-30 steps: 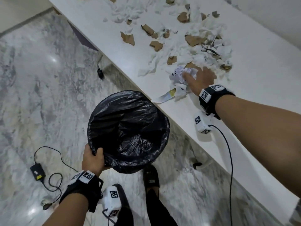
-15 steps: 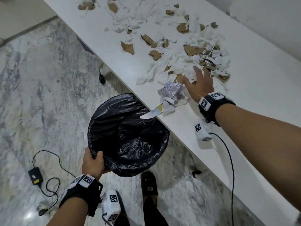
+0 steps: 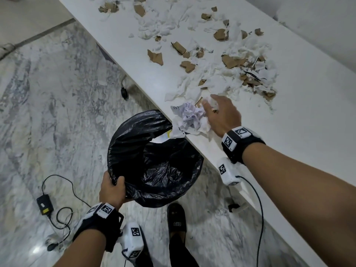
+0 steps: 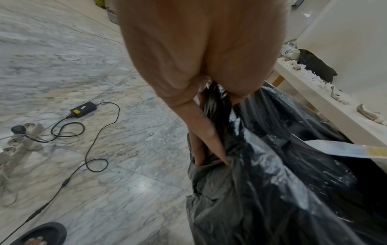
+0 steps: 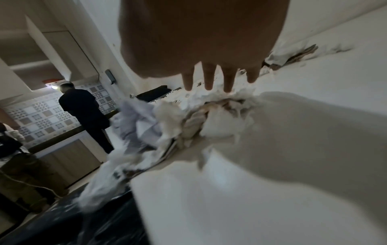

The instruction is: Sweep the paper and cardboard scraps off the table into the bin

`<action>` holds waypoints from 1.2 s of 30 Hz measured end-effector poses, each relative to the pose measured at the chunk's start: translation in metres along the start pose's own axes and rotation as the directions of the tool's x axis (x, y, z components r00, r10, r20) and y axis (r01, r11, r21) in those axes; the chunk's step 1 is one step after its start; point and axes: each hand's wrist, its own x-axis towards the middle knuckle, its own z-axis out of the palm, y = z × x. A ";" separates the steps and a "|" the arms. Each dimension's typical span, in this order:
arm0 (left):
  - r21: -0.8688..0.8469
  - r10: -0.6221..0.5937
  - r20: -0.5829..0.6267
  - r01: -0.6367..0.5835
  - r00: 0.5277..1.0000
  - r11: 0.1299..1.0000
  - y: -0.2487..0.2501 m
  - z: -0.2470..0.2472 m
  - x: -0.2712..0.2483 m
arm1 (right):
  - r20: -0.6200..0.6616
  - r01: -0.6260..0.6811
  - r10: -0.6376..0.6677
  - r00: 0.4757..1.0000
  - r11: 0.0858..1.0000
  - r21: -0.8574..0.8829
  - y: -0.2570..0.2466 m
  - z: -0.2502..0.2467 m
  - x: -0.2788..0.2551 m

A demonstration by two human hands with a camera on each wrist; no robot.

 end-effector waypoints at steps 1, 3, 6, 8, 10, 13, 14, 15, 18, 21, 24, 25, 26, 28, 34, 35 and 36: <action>0.008 0.006 -0.010 -0.006 1.000 1.000 0.010 0.000 -0.009 | -0.066 -0.017 0.017 0.998 1.000 0.001 0.004 -0.005 0.007; 0.020 0.008 -0.010 -0.008 1.000 1.000 0.036 0.001 -0.031 | -0.056 -0.085 0.087 0.995 0.996 0.035 0.015 -0.014 0.023; 0.021 0.011 -0.050 -0.010 0.999 1.000 0.046 0.003 -0.039 | 0.154 -0.129 0.110 0.982 0.984 0.125 0.017 -0.012 0.030; 0.002 0.017 -0.037 -0.017 0.999 1.000 0.048 0.003 -0.041 | 0.191 -0.103 0.070 0.979 0.980 0.169 0.006 -0.001 0.015; -0.008 0.002 -0.037 -0.003 0.999 1.000 0.041 0.004 -0.034 | 0.196 -0.049 0.010 0.981 0.979 0.198 -0.009 0.013 -0.009; -0.003 -0.018 -0.044 0.018 0.999 1.000 0.034 0.005 -0.025 | 0.235 0.029 -0.065 0.970 0.988 0.153 -0.030 0.035 -0.044; -0.007 -0.023 -0.035 0.023 0.999 1.000 0.033 0.005 -0.023 | 0.262 0.051 -0.089 0.961 0.987 0.151 -0.036 0.039 -0.054; -0.031 -0.023 -0.034 0.022 0.999 0.999 0.031 0.004 -0.021 | 0.286 0.074 -0.121 0.951 0.983 0.171 -0.042 0.042 -0.064; -0.028 -0.016 -0.012 0.015 1.000 0.999 0.005 0.008 0.003 | 0.267 0.159 -0.234 0.935 0.948 0.274 -0.048 0.040 -0.078; -0.034 -0.002 -0.033 0.000 0.999 0.999 0.028 0.006 -0.016 | 0.113 0.193 -0.227 0.967 0.947 0.256 -0.045 0.022 -0.064; -0.039 0.007 -0.017 -0.008 1.000 0.999 0.033 0.005 -0.024 | -0.020 0.085 -0.083 0.996 0.967 0.239 -0.035 0.004 -0.027; -0.055 0.003 -0.015 -0.004 1.000 0.998 0.033 0.005 -0.024 | 0.000 0.041 -0.042 0.999 0.976 0.212 -0.030 0.000 -0.014; -0.050 0.004 -0.022 -0.005 1.000 0.999 0.030 0.006 -0.024 | 0.043 0.006 -0.014 0.999 0.982 0.190 -0.025 -0.003 -0.002; -0.050 0.013 -0.036 -0.015 0.999 0.999 0.028 0.006 -0.024 | 0.141 -0.029 0.003 0.990 0.982 0.184 -0.022 -0.001 0.013; -0.077 0.002 -0.015 -0.003 1.000 0.997 0.009 0.006 -0.006 | 0.363 0.100 -0.141 0.921 0.986 0.131 -0.052 0.043 -0.048; -0.080 -0.001 -0.010 0.000 1.000 0.997 0.013 0.004 -0.009 | 0.382 0.139 -0.194 0.904 0.976 0.167 -0.059 0.048 -0.065; -0.086 0.000 -0.011 0.000 1.000 0.996 0.016 0.002 -0.011 | 0.395 0.181 -0.255 0.883 0.960 0.215 -0.064 0.054 -0.079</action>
